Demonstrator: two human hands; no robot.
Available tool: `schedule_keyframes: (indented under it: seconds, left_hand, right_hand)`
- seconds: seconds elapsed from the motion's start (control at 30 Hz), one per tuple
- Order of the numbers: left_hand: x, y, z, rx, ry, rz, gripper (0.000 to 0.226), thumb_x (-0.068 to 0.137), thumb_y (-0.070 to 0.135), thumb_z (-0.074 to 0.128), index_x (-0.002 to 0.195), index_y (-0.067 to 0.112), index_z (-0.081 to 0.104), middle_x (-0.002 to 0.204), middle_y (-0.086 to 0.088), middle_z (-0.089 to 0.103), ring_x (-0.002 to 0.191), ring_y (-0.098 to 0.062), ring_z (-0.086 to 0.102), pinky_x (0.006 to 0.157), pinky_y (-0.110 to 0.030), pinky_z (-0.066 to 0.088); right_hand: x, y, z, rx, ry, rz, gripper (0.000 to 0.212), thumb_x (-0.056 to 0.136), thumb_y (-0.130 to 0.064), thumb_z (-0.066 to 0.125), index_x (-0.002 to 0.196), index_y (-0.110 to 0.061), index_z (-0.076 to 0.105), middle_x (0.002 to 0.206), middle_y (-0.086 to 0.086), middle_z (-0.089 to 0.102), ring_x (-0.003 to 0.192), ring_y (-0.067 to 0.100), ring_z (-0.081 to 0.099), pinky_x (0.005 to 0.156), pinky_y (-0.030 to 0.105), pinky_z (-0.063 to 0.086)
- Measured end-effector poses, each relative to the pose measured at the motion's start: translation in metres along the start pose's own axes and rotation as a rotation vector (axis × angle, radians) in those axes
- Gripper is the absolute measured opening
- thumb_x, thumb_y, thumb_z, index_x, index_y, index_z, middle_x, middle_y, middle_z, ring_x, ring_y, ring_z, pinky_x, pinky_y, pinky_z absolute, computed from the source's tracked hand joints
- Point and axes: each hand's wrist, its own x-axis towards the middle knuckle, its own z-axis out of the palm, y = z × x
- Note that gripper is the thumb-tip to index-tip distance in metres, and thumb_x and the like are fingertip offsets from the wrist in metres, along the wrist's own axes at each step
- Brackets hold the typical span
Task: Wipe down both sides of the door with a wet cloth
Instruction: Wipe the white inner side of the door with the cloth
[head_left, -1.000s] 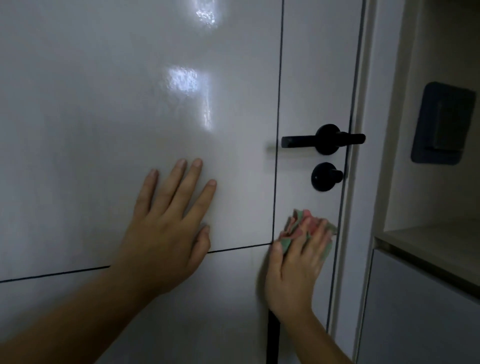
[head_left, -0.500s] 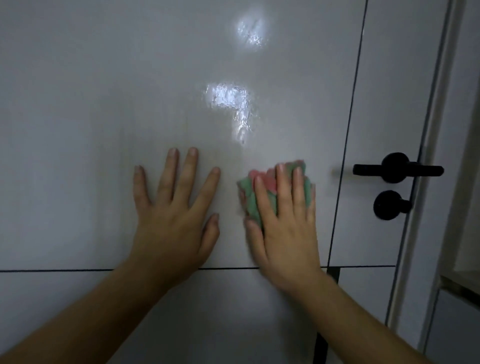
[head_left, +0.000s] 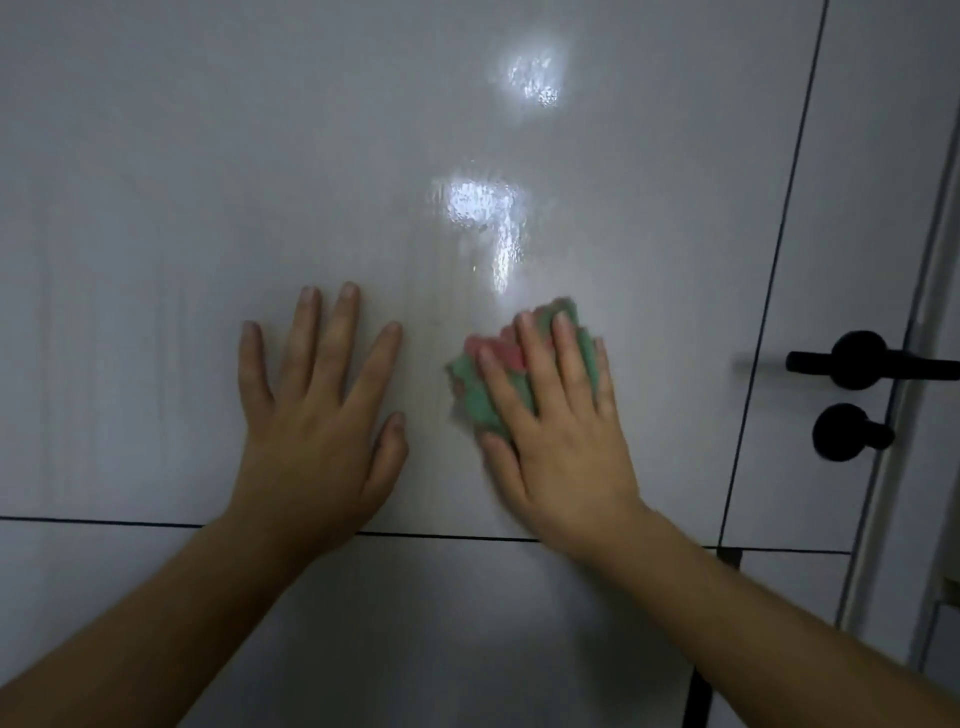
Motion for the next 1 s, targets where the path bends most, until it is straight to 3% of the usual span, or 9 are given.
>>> schedule_keyframes:
  seconds: [0.17,0.33,0.4,0.57,0.63,0.83,0.9,1.0]
  left_hand:
    - [-0.004,-0.017,0.004,0.027,-0.012,0.041,0.066,0.098,0.039,0.041,0.16,0.016,0.035,0.171,-0.018,0.02,0.158,-0.041,0.016,0.119,-0.071,0.012]
    - [-0.006,-0.024,0.006,0.028,-0.002,0.059,0.066,0.098,0.038,0.043,0.16,0.017,0.036,0.171,-0.015,0.022,0.158,-0.037,0.019,0.12,-0.068,0.014]
    - [-0.006,-0.023,0.005,0.01,0.003,0.047,0.065,0.097,0.038,0.043,0.158,0.015,0.038,0.17,-0.015,0.025,0.157,-0.036,0.022,0.121,-0.067,0.016]
    - [-0.007,-0.028,-0.003,-0.067,0.011,0.041,0.065,0.098,0.037,0.043,0.156,0.008,0.042,0.169,-0.017,0.027,0.157,-0.035,0.025,0.122,-0.064,0.02]
    - [-0.009,-0.036,-0.005,-0.046,0.007,0.023,0.066,0.098,0.038,0.043,0.157,0.008,0.04,0.169,-0.019,0.025,0.157,-0.037,0.022,0.122,-0.062,0.02]
    - [-0.01,-0.049,-0.005,-0.001,-0.001,-0.005,0.065,0.099,0.039,0.041,0.159,0.014,0.038,0.17,-0.017,0.023,0.158,-0.037,0.019,0.121,-0.067,0.016]
    - [-0.011,-0.051,-0.005,-0.017,0.013,-0.005,0.065,0.098,0.038,0.042,0.158,0.012,0.04,0.17,-0.016,0.025,0.158,-0.035,0.021,0.121,-0.065,0.018]
    - [-0.016,-0.059,-0.008,-0.056,0.026,-0.012,0.067,0.098,0.036,0.044,0.156,0.004,0.04,0.168,-0.02,0.026,0.156,-0.036,0.025,0.122,-0.063,0.022]
  right_hand:
    - [-0.024,0.0,0.0,-0.075,-0.107,-0.304,0.068,0.101,-0.049,0.045,0.162,-0.029,0.022,0.17,0.009,0.013,0.157,0.036,0.008,0.126,0.056,0.007]
    - [0.087,0.028,-0.015,-0.088,0.094,0.03,0.063,0.105,-0.044,0.035,0.163,-0.027,0.018,0.17,0.014,0.012,0.157,0.037,0.004,0.127,0.053,-0.002]
    - [0.091,0.021,-0.012,-0.094,0.101,0.041,0.064,0.105,-0.043,0.035,0.164,-0.025,0.016,0.171,0.015,0.009,0.157,0.038,0.002,0.126,0.056,0.0]
    - [0.014,-0.007,0.0,-0.066,-0.07,-0.319,0.066,0.102,-0.045,0.042,0.162,-0.023,0.023,0.17,0.013,0.013,0.157,0.038,0.006,0.125,0.06,0.01]
    - [0.02,0.001,-0.006,-0.091,-0.098,-0.385,0.064,0.103,-0.045,0.04,0.162,-0.025,0.024,0.17,0.011,0.015,0.157,0.036,0.007,0.126,0.058,0.011]
    - [0.148,0.004,-0.023,-0.079,0.087,0.042,0.063,0.104,-0.045,0.031,0.163,-0.026,0.017,0.171,0.012,0.009,0.158,0.035,0.002,0.127,0.051,-0.004]
    - [0.149,-0.013,-0.017,-0.082,0.087,-0.026,0.065,0.104,-0.045,0.034,0.163,-0.025,0.018,0.171,0.014,0.011,0.157,0.037,0.003,0.127,0.054,0.0]
    - [0.112,-0.031,-0.01,-0.093,-0.009,-0.306,0.064,0.104,-0.044,0.038,0.162,-0.023,0.024,0.17,0.014,0.014,0.157,0.037,0.005,0.126,0.058,0.008]
